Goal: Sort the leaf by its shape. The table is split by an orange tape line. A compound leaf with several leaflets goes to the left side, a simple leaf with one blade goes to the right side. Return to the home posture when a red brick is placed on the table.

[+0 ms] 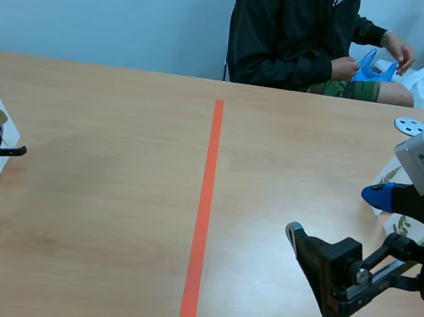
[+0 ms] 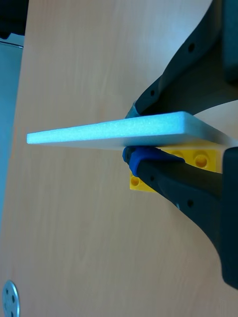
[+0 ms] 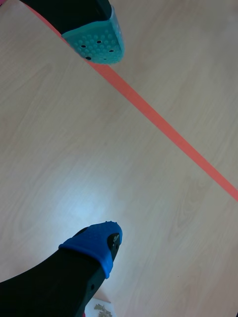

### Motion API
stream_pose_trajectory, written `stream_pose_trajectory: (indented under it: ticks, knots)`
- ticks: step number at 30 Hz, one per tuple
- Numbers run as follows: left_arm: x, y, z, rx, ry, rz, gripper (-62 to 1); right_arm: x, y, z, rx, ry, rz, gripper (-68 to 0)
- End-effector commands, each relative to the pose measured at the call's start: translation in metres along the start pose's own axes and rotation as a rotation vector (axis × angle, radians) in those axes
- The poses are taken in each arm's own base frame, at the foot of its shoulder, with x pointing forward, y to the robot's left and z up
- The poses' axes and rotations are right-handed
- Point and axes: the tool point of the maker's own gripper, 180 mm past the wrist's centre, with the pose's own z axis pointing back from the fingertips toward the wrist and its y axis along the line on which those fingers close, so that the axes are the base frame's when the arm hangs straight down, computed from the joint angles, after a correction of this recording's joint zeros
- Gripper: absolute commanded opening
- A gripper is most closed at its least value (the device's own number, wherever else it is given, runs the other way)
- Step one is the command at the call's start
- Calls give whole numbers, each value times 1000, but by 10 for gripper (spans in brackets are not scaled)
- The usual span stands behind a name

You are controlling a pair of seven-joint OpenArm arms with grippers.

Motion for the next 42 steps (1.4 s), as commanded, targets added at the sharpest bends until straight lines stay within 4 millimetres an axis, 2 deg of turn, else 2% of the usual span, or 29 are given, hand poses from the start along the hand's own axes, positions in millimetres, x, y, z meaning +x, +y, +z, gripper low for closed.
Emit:
stream_pose_trajectory:
  ticks: [1, 6, 17, 26, 27, 33, 40, 42]
  knots:
    - [16, 0, -5, -6, -42, 1, -571, 10, -4, 1, -8, -32, 11, 4]
    - [8, -3, -5, -6, -15, 9, -571, 10, -4, 1, -8, -32, 11, 4]
    - [-8, -30, -5, -32, 20, 65, -569, 11, -4, 1, -8, -37, 10, 4]
    - [-9, -30, -5, -33, 24, 64, -566, 11, -4, 1, -8, -37, 10, 4]
    - [-9, -29, -5, -32, 23, 63, -560, 11, -4, 1, -8, -37, 10, 4]
    - [-6, -23, -5, -28, 20, 49, -408, 11, -4, 1, -8, -36, 10, 4]
    - [4, -16, -5, -49, 4, 30, -337, 11, -4, 1, -8, -36, 10, 4]
    - [8, -18, -3, -81, 5, 27, -336, 11, -4, 1, -8, -36, 10, 4]
